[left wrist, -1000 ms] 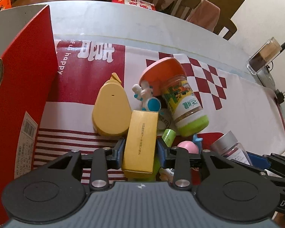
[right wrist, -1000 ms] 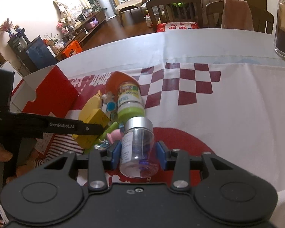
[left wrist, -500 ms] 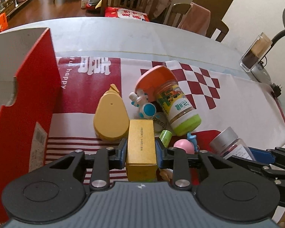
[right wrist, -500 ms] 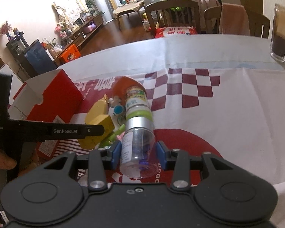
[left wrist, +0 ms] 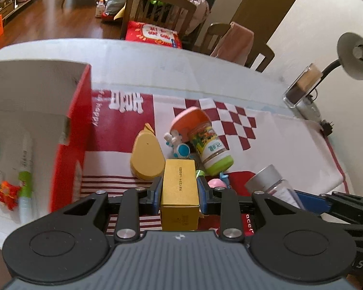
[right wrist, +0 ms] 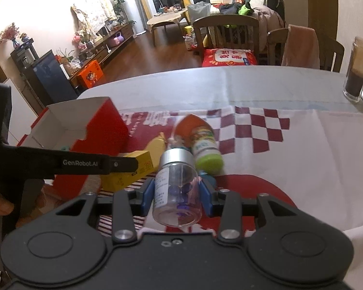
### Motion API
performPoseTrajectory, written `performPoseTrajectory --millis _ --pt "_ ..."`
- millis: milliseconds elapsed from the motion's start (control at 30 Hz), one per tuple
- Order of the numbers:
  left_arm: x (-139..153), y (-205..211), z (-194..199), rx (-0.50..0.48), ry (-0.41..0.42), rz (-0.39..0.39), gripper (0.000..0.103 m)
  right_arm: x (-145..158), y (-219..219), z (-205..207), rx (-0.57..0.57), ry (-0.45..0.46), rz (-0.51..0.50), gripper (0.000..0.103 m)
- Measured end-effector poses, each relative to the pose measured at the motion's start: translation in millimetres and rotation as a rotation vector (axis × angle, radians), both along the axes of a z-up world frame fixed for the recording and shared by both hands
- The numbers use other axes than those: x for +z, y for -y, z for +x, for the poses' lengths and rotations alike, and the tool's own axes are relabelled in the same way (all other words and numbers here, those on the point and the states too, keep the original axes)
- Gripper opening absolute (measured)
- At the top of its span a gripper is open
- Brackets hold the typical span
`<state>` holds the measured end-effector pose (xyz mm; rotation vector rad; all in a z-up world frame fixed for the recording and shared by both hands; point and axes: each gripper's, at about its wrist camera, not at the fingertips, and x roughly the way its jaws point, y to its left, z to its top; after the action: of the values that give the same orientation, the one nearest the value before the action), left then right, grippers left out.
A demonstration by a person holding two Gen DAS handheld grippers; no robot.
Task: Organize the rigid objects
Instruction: 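Lift the yellow carton and clear jar off the pile with both grippers, then carry the carton and jar into the shoebox and open both grippers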
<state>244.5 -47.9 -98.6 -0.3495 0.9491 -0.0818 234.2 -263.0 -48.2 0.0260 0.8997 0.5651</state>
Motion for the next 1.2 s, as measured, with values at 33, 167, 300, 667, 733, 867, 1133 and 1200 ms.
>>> performPoseTrajectory --millis 33,167,300,667,733,867,1133,1200 --pt "5 -3 -2 -0.003 0.007 0.002 0.029 3 -4 -2 0.002 0.003 0.0 0.039" --pt "25 -20 -13 -0.012 0.039 -0.002 0.029 16 -24 -11 0.017 0.026 -0.001 0.039" --pt "45 -44 -23 -0.016 0.076 0.009 0.029 29 -49 -17 0.036 0.051 0.004 0.039" --pt "70 -124 -48 0.024 0.126 0.068 0.029 44 -131 -24 0.093 0.091 0.009 0.039" --pt "70 -141 -53 0.036 0.13 0.077 0.029 43 -145 -25 0.1 0.089 0.004 0.039" --pt "67 -173 -59 0.06 0.128 0.099 0.029 40 -172 -22 0.118 0.09 -0.012 0.039" --pt "50 -222 -59 0.085 0.106 0.161 0.029 16 -229 -21 0.154 0.085 -0.092 0.039" --pt "42 -231 -55 0.09 0.097 0.174 0.029 8 -241 -19 0.165 0.078 -0.114 0.039"
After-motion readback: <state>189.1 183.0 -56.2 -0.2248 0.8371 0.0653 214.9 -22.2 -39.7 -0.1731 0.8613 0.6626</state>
